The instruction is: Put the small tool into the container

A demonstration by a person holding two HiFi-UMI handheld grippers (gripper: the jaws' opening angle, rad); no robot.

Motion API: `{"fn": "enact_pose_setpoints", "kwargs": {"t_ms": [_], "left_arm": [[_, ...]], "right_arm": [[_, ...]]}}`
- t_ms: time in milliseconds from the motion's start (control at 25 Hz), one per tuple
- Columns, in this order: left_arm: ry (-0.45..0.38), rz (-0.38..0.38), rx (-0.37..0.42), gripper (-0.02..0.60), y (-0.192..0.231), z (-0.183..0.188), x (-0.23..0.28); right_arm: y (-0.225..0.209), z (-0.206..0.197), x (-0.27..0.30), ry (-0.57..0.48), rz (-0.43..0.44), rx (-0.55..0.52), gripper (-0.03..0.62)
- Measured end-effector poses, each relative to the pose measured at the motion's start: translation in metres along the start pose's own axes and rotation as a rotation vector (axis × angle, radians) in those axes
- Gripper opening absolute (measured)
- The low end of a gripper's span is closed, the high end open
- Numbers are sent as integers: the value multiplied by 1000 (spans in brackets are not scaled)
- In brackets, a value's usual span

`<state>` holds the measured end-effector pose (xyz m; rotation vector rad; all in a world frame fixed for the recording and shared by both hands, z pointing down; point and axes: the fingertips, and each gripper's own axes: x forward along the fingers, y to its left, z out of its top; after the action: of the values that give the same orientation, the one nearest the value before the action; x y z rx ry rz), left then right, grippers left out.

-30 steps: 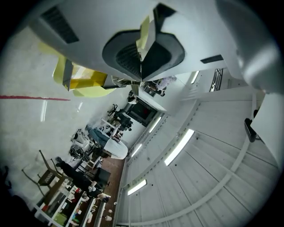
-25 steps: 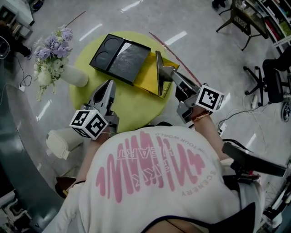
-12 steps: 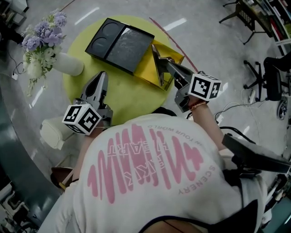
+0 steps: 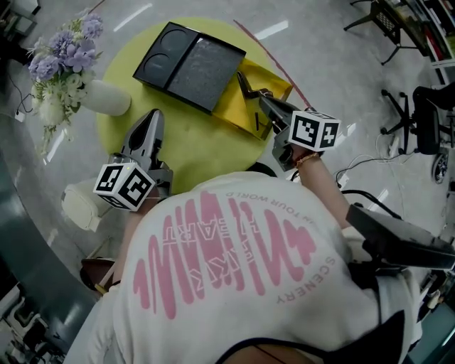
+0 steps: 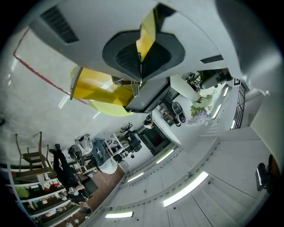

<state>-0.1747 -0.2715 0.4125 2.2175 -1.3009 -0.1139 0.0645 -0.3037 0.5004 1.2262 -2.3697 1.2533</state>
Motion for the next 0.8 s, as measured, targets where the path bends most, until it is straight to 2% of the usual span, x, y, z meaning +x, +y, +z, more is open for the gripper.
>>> {"fn": "enact_pose_setpoints", "kwargs": {"t_ms": [440, 800], "left_arm": [[-5, 17, -20, 8, 10, -1, 0], [-1, 32, -26, 8, 18, -3, -2]], "right_arm": [[0, -7, 11, 98, -43, -78, 11], [4, -16, 25, 189, -44, -123, 11]]}}
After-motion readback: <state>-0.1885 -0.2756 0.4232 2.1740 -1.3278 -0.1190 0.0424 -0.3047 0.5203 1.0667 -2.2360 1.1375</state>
